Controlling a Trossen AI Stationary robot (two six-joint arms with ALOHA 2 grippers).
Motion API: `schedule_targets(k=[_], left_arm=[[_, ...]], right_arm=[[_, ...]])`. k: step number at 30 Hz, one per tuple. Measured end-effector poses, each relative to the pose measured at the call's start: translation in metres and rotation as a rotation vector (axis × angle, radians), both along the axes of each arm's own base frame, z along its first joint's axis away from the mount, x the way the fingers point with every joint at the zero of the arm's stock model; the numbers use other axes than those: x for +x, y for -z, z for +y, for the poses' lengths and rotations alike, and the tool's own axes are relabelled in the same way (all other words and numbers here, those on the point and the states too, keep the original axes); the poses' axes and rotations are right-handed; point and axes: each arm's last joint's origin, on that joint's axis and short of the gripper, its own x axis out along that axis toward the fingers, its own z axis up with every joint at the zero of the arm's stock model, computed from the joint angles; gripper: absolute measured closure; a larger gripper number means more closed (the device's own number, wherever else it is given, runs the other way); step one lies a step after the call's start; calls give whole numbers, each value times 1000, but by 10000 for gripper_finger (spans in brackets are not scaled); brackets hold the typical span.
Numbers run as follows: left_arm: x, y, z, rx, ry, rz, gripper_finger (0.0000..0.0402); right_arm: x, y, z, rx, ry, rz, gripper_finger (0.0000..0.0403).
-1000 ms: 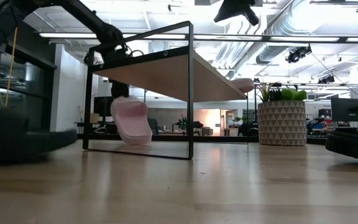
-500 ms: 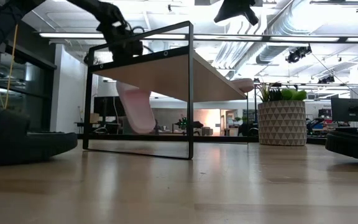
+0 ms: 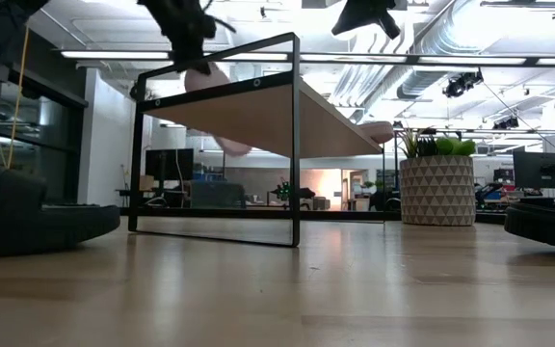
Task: Pick and place slides into the shelf
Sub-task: Put the pink slide on the shelf
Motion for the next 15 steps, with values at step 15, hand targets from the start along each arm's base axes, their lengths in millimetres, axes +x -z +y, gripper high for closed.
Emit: schedule_targets(k=[15], left_arm=[[18,-38,-56,-1,149,-191,401]], right_arm=[[0,1,0,-17,-13,15,402]])
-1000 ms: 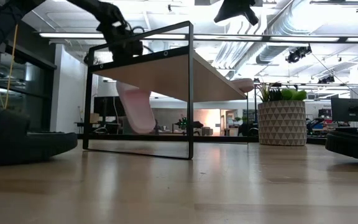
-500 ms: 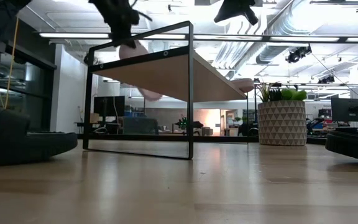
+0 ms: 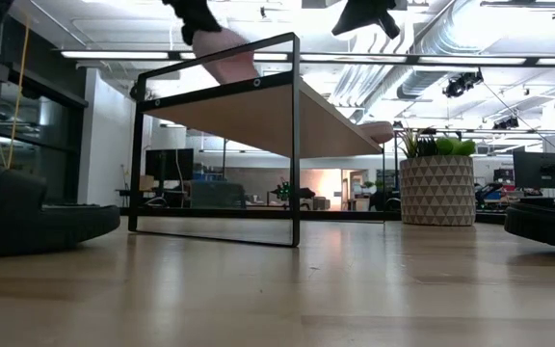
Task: Pick and place slides into the shelf
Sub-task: Put the pink slide on the shelf
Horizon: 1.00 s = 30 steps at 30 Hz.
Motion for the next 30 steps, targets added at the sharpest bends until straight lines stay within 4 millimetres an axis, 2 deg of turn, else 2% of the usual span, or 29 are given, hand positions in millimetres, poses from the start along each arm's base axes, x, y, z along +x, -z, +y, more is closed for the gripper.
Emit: schedule_targets(k=[4,12,20,25,30], left_arm=[[13,-6,-18,3,65,-27,401],[50,-10,-48,9,186,-61,401],[88,-15,-83,87,216,-71,401],[106,-19,-105,130,245,-91,401],[114,-18,-119,140,239,-68,401]], right_arm=[[-1,1,0,5,-1,15,402],[-3,5,1,20,0,57,402],[-6,6,2,29,10,80,402],[-17,4,4,21,72,108,402],[-32,-2,8,-14,131,129,402]])
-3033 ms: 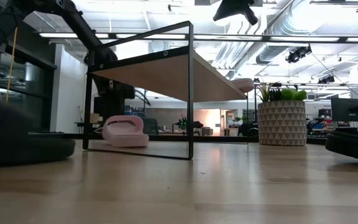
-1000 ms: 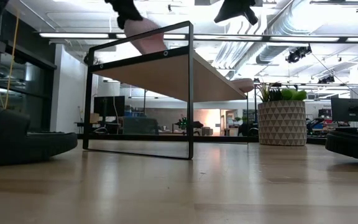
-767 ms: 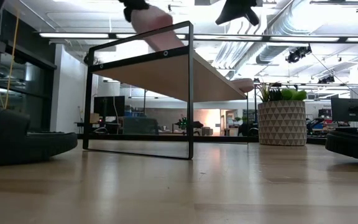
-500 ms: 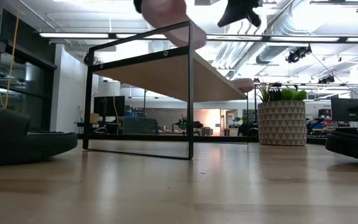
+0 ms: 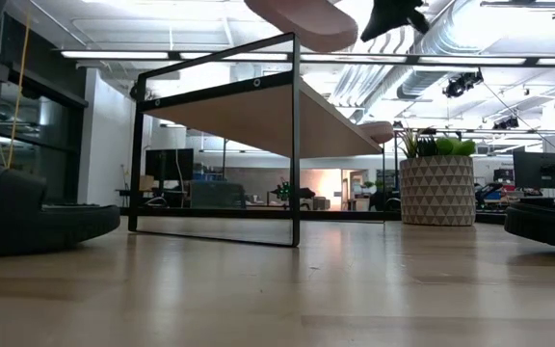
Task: Pick and place slides into the shelf
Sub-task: Put the pink slide on the shelf
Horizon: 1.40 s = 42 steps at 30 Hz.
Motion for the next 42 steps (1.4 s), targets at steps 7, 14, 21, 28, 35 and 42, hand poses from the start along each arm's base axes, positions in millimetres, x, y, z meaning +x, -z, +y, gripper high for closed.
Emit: schedule_targets(k=[7,14,21,28,35,42], left_arm=[[13,-8,-13,-13,-9,-94,401],[31,2,-27,-59,14,-108,401],[52,34,-25,-99,23,-74,402],[59,60,-17,-128,16,-33,402],[60,59,-11,-119,16,-108,402],[46,44,2,-84,-8,-186,402]], right_arm=[[-16,-8,4,-32,39,-2,402],[-20,-6,6,-22,38,27,402],[-23,-5,7,-13,40,47,402],[-37,-8,13,36,63,31,402],[-58,-18,26,184,-27,-74,401],[-89,-22,40,237,-34,-213,323]])
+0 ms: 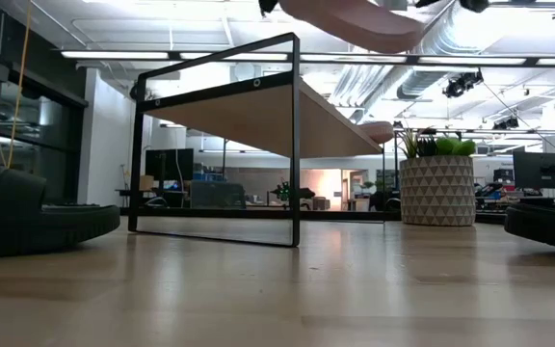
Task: Pick and place slides into the shelf
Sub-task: Put the pink slide on the shelf
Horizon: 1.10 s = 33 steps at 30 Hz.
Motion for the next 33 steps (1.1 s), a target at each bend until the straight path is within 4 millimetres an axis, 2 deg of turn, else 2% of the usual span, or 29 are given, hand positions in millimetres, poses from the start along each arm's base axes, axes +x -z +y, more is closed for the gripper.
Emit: schedule_targets(k=[3,6,10,13,16,19,22,33], left_arm=[[-8,-7,7,15,-24,-31,402],[-15,-16,15,31,-44,-86,401],[-20,-24,22,15,-52,-151,402],[-22,-29,24,12,-49,-191,402],[-23,-31,24,5,-39,-211,402],[-22,-32,24,-3,-27,-225,401],[-22,-33,24,-3,-27,-226,402],[-22,-32,25,5,-44,-224,402]], right_arm=[[-12,13,6,54,-9,-114,261],[-15,33,9,82,-27,-294,202],[-11,58,10,84,-47,-597,161],[-11,77,9,85,0,-712,156],[-8,95,8,109,48,-725,156],[-4,105,9,114,41,-748,156],[1,103,11,96,14,-802,156],[19,109,16,97,-29,-758,156]])
